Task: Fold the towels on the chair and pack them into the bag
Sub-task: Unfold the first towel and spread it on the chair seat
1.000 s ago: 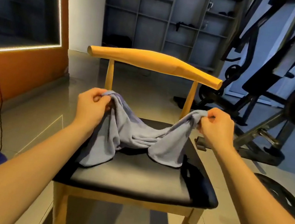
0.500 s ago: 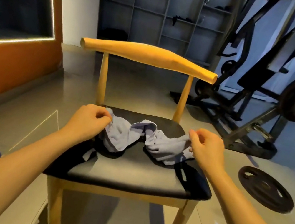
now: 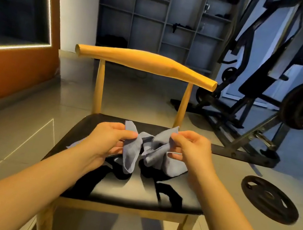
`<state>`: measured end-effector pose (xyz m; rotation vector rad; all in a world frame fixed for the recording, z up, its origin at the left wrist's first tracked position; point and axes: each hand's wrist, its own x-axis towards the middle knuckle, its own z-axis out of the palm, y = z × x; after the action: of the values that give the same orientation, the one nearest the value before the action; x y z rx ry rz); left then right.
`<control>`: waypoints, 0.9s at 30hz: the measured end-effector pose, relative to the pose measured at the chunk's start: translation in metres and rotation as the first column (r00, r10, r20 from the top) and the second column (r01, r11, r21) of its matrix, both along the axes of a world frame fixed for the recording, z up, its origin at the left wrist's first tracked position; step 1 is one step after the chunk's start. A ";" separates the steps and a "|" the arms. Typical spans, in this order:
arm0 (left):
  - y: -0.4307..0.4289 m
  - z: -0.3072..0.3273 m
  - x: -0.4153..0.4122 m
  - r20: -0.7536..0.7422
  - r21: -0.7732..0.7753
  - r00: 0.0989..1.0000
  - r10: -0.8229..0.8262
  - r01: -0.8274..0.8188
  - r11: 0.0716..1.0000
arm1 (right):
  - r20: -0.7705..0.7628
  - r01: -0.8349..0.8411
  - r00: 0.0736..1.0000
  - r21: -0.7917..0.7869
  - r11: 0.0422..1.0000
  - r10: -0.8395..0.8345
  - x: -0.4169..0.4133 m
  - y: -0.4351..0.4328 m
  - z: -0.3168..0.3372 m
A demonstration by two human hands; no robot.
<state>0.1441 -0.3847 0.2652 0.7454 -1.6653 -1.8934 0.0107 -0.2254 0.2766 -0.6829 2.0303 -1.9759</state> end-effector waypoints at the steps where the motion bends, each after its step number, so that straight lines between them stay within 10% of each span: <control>1: 0.004 -0.004 -0.001 0.010 -0.029 1.000 -0.005 0.005 1.000 | -0.007 -0.028 1.000 0.007 1.000 0.028 0.001 0.001 -0.005; 11: 0.048 -0.015 0.001 -0.054 -0.504 0.997 0.053 -0.073 0.860 | -0.247 -0.101 0.962 0.061 0.993 0.113 0.012 0.014 -0.029; 19: 0.057 -0.012 0.000 -0.092 -0.346 0.996 0.010 -0.041 0.937 | -0.618 0.000 0.784 0.080 0.997 0.050 0.024 0.016 -0.031; 27: 0.061 -0.006 -0.003 0.021 -0.152 0.998 -0.056 0.059 0.987 | -0.609 -0.035 0.790 0.064 0.997 0.067 0.021 0.019 -0.031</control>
<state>0.1407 -0.3235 0.2589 0.6594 -1.8360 -1.7784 0.0315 -0.2065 0.2453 -1.5157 2.3431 -1.8106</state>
